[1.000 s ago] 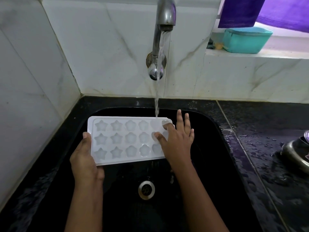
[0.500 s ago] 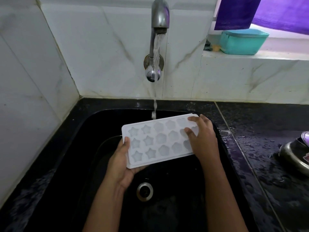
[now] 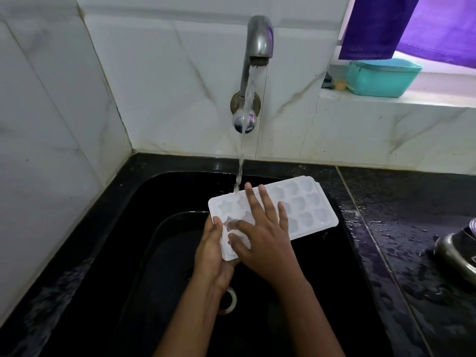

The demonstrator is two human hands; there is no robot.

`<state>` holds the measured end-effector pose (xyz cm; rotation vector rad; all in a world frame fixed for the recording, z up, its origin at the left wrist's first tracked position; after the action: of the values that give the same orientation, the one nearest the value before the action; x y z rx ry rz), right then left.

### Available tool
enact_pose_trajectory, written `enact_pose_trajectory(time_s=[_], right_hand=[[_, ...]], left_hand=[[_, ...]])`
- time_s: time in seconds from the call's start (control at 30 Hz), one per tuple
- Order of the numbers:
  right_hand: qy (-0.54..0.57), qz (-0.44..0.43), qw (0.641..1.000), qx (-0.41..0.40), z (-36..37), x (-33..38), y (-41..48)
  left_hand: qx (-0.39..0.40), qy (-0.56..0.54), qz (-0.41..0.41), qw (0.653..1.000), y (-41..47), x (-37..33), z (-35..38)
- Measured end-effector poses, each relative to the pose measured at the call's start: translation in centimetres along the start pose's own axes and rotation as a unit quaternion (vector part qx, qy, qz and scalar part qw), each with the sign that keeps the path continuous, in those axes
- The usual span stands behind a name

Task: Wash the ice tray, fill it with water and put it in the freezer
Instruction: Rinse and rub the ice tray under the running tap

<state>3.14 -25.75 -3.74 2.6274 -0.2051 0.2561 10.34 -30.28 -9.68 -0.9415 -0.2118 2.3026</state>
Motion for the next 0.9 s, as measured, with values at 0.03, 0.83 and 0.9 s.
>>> enact_pose_trajectory(time_s=[0.03, 0.83, 0.9], right_hand=[[-0.038, 0.004, 0.999, -0.008, 0.0, 0.1, -0.5], [-0.109, 0.072, 0.988, -0.084, 1.0, 1.8, -1.4], [-0.109, 0.047, 0.989, -0.086, 0.8, 1.8, -1.3]], left_hand=[[-0.003, 0.001, -0.004, 1.0, 0.0, 0.0, 0.0], [-0.006, 0.034, -0.003, 0.999, -0.3, 0.3, -0.6], [-0.011, 0.028, 0.006, 1.0, -0.4, 0.0, -0.8]])
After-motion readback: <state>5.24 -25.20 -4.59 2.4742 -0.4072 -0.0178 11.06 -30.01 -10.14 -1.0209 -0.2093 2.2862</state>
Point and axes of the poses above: each hand's wrist, its own y-axis towards the middle knuckle, its own z-axis out of the palm, x = y × z, the point moved 8 cm from there along y, towards the middle knuckle, and after that the axes turned 2 degrees about -z, right-handed, at the moved point
